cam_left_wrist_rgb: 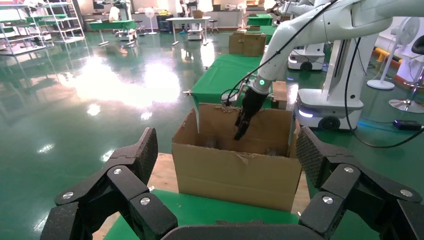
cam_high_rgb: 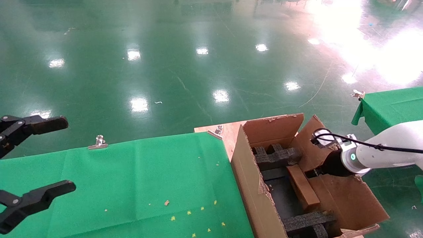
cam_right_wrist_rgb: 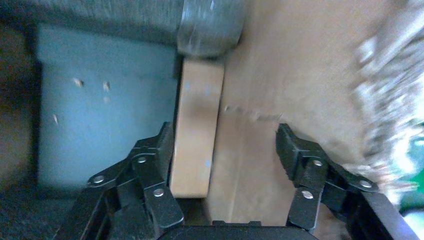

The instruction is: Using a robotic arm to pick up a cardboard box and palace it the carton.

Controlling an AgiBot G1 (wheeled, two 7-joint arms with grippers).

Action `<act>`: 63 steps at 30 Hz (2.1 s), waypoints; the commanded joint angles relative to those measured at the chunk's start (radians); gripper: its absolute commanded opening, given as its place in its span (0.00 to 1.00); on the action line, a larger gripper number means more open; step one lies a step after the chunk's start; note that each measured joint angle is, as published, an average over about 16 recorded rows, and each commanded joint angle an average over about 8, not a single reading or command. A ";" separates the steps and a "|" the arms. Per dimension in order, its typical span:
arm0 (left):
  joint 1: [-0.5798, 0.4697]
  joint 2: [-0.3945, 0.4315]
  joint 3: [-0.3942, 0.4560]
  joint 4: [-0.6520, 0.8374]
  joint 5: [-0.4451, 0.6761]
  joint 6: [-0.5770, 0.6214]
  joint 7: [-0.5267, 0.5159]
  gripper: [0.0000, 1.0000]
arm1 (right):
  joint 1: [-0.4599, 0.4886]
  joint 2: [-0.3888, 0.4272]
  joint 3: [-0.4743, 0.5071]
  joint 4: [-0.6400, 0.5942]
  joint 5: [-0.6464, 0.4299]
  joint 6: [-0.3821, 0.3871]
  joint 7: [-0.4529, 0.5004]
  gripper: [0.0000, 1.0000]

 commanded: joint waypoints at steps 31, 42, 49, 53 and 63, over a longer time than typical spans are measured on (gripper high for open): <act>0.000 0.000 0.000 0.000 0.000 0.000 0.000 1.00 | 0.098 0.204 0.204 0.535 0.474 0.015 -0.288 1.00; 0.000 0.000 0.000 0.000 0.000 0.000 0.000 1.00 | 0.023 0.182 0.311 0.526 0.546 -0.068 -0.395 1.00; 0.000 0.000 0.000 0.000 0.000 0.000 0.000 1.00 | -0.049 0.160 0.417 0.519 0.623 -0.150 -0.501 1.00; 0.000 0.000 0.000 0.000 0.000 0.000 0.000 1.00 | -0.090 0.148 0.477 0.515 0.667 -0.197 -0.561 1.00; 0.000 0.000 0.000 0.000 0.000 0.000 0.000 1.00 | -0.191 0.118 0.626 0.506 0.777 -0.313 -0.710 1.00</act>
